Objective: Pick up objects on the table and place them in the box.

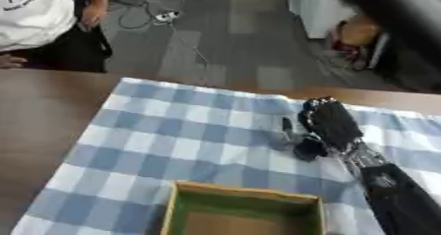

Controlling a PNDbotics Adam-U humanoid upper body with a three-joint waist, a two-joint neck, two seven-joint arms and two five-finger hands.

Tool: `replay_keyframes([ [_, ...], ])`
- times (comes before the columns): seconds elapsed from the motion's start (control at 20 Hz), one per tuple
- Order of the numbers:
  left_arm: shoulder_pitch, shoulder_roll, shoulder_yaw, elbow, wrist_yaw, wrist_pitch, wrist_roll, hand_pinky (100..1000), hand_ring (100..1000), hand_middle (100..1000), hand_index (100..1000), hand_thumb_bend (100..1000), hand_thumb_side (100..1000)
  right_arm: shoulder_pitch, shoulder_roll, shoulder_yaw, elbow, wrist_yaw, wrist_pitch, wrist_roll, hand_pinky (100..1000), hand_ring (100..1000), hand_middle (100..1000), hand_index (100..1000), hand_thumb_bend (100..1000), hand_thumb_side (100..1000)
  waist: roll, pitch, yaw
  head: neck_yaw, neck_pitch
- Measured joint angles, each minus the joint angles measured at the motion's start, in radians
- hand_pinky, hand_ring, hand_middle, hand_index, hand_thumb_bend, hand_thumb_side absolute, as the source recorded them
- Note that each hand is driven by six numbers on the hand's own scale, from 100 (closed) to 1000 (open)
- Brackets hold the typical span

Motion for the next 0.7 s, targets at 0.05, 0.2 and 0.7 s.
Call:
replay_keyframes([
  [0.05, 0.0, 0.0, 0.0, 0.0, 0.0, 0.0, 0.0, 697, 738, 928, 1000, 283, 1000, 0.0, 0.0, 0.001, -0.003, -0.007, 0.0, 0.0, 100, 100, 100, 198, 100, 920, 0.0, 0.0, 0.0, 0.0, 0.0],
  [0.2, 0.0, 0.0, 0.0, 0.0, 0.0, 0.001, -0.001, 697, 738, 928, 1000, 283, 1000, 0.006, -0.002, 0.012, -0.019, -0.021, -0.002, 0.002, 100, 311, 418, 530, 100, 1000, -0.001, 0.0, 0.0, 0.0, 0.0],
  [0.7, 0.0, 0.001, -0.005, 0.0, 0.0, 0.0, -0.003, 698, 739, 929, 1000, 283, 1000, 0.084, -0.046, 0.069, -0.101, -0.059, -0.122, 0.208, 603, 784, 866, 879, 100, 1000, -0.006, -0.001, -0.005, 0.001, 0.002],
])
